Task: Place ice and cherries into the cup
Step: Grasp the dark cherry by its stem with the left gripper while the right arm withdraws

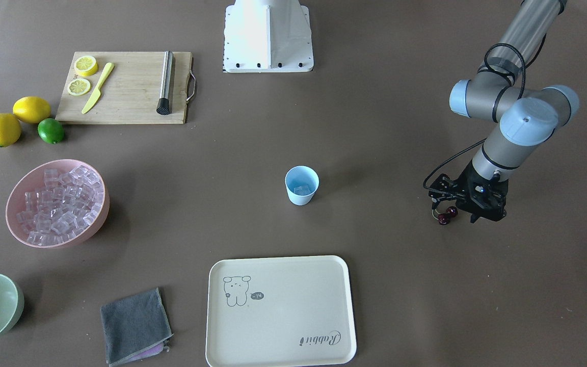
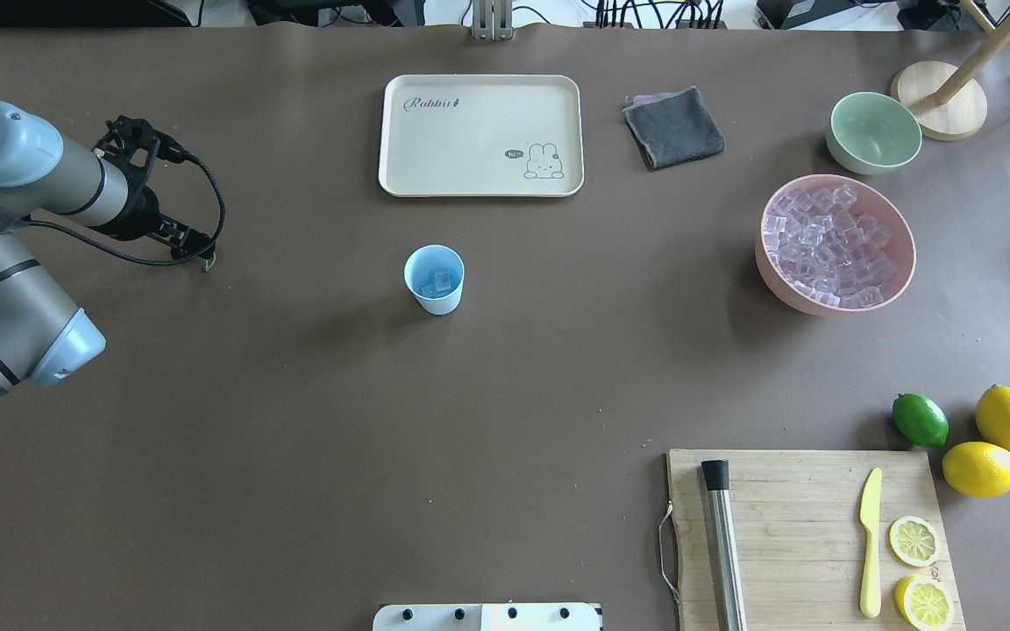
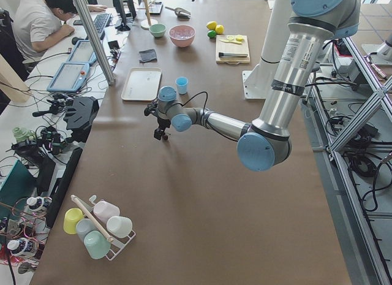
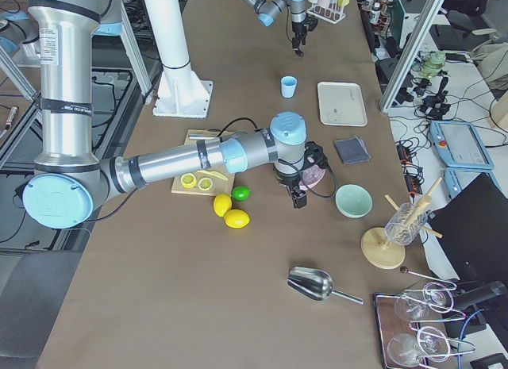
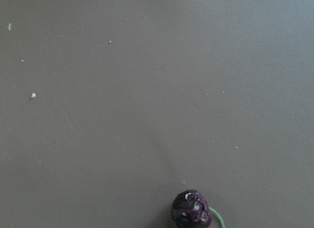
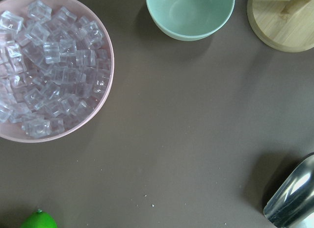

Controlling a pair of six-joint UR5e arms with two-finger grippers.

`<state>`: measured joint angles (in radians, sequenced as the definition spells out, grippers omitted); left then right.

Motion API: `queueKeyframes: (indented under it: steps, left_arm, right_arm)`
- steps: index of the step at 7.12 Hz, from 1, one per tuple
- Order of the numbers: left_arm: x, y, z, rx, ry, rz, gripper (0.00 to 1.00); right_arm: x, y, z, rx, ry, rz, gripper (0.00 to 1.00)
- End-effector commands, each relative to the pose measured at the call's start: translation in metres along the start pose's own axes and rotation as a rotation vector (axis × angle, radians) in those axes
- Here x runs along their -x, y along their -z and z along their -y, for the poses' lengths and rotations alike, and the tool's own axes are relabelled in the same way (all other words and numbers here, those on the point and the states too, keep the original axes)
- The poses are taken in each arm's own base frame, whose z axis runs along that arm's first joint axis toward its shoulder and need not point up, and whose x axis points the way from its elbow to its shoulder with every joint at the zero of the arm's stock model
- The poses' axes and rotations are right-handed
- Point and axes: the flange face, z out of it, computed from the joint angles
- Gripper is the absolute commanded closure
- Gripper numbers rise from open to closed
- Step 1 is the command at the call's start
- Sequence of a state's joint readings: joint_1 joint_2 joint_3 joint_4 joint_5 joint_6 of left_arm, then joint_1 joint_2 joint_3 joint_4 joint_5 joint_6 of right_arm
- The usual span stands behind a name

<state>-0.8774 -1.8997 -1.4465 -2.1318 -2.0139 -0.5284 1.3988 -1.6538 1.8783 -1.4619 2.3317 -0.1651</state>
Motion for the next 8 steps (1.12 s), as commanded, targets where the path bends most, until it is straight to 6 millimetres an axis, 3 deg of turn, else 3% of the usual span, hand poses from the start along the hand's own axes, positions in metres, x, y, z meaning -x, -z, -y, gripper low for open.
queueKeyframes:
  steps: [1, 3, 4, 5, 6, 7, 8]
  left_arm:
    - [-0.0141, -0.0092, -0.0024, 0.013, 0.013, -0.010, 0.02]
    - [-0.0087, -0.0119, -0.0019, -0.004, 0.017, 0.033, 0.08]
    - [-0.0082, -0.0122, -0.0020, -0.004, 0.020, 0.037, 0.36]
    - [-0.0064, -0.0174, -0.0025, 0.008, 0.022, 0.043, 0.39]
    - [-0.0089, -0.0158, 0.0002, 0.003, 0.020, 0.041, 0.50]
    - [-0.0086, -0.0170, -0.0019, 0.008, 0.020, 0.039, 0.95]
    - [-0.0129, -0.0128, 0.0012, -0.001, 0.017, 0.032, 1.00]
  right_arm:
    - [-0.0210, -0.0242, -0.0153, 0.009, 0.007, 0.000, 0.01]
    - [-0.0258, -0.0287, -0.0145, 0.015, 0.003, -0.001, 0.01]
    - [-0.0275, -0.0308, -0.0178, 0.021, 0.000, -0.003, 0.01]
    - [-0.0259, -0.0291, -0.0174, 0.018, 0.001, -0.003, 0.01]
    - [-0.0258, -0.0289, -0.0173, 0.017, 0.002, -0.003, 0.01]
    - [-0.0264, -0.0294, -0.0163, 0.018, 0.001, -0.003, 0.01]
    - [-0.0266, -0.0294, -0.0163, 0.018, 0.001, -0.005, 0.01]
